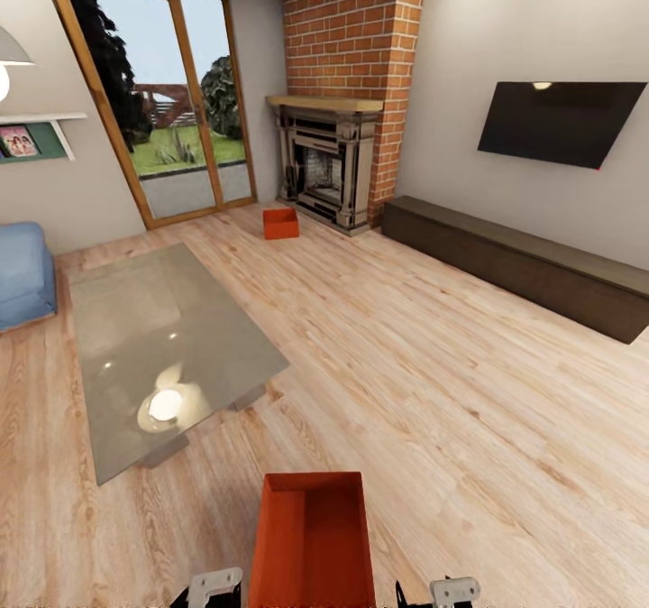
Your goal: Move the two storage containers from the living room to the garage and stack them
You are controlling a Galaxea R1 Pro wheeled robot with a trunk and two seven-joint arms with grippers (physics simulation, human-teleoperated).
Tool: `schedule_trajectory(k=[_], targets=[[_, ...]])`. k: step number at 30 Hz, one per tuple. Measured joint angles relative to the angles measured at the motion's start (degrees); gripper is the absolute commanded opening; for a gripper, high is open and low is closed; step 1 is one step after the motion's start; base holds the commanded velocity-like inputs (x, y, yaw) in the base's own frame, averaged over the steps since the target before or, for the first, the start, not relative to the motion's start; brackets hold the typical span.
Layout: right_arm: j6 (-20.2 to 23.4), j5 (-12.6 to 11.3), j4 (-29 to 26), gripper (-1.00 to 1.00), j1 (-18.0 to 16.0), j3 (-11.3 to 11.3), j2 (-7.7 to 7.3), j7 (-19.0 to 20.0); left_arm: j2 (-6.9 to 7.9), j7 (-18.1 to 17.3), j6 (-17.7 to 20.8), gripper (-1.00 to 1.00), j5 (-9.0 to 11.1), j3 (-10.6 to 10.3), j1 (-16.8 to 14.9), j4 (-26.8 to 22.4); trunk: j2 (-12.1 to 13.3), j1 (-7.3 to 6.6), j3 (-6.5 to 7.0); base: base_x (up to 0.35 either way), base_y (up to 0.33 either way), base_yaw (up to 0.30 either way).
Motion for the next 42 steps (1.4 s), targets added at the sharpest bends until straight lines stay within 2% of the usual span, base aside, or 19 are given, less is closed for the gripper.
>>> schedule_trajectory(k=[4,8,9,11,18,24,26,29,31,34,42], targets=[[0.0,0.0,-0.1,1.00,-0.8,-0.6,-0.18,0.0,-0.09,0.4,0.0,1.00,0.0,0.0,0.0,-0.1,0.0,0.00,-0.38,0.000,0.000,0.000],[0.0,0.0,-0.1,1.00,-1.1,-3.3,-0.25,0.0,-0.14,2.2,-0.1,1.00,0.1,0.0,0.0,-0.3,0.0,0.00,-0.76,0.000,0.000,0.000],[0.0,0.0,-0.1,1.00,-1.1,-4.6,-0.28,-0.1,-0.18,3.5,-0.1,1.00,0.2,0.0,0.0,-0.4,0.0,0.00,-0.85,0.000,0.000,0.000],[0.0,0.0,-0.2,1.00,-1.1,-5.2,-0.28,0.0,-0.18,4.7,-0.1,1.00,0.2,0.0,0.0,-0.6,0.0,0.00,-1.04,0.000,0.000,0.000],[0.0,0.0,-0.4,1.00,-1.1,-5.8,-0.28,0.0,-0.90,13.9,-0.1,1.00,0.2,-0.1,0.0,-0.8,0.0,0.00,-1.71,0.000,0.000,0.000],[0.0,0.0,-0.4,1.00,-1.1,-5.7,-0.28,0.0,-1.09,15.1,0.0,1.00,0.2,-0.5,0.0,-0.8,0.0,0.00,-2.28,0.000,0.000,0.000],[0.0,0.0,-0.4,1.00,-1.1,-5.6,-0.29,0.0,-1.15,15.0,0.1,1.00,0.2,-2.3,0.0,-0.8,0.0,0.00,-2.47,0.000,0.000,0.000],[0.0,0.1,-0.4,1.00,-1.1,-5.5,-0.29,0.0,-1.16,15.1,0.8,1.00,-0.1,-6.8,0.0,-1.2,0.0,0.00,-2.75,0.000,0.000,0.000],[0.0,0.1,-0.3,1.00,-1.1,-5.4,-0.29,0.0,-1.22,15.1,3.0,1.00,-0.2,-8.9,0.0,-1.8,0.0,0.00,-2.94,0.000,0.000,0.000],[0.0,0.1,-0.2,1.00,-1.1,-5.1,-0.24,0.0,-1.17,14.8,5.1,1.00,0.0,-10.1,0.0,-1.9,0.0,0.00,-3.22,0.000,0.000,0.000],[0.0,0.1,-0.2,1.00,-1.1,-5.0,-0.12,0.0,-1.06,12.9,5.5,1.00,0.3,-10.2,0.0,-1.8,0.0,0.00,-3.98,0.000,0.000,0.000]])
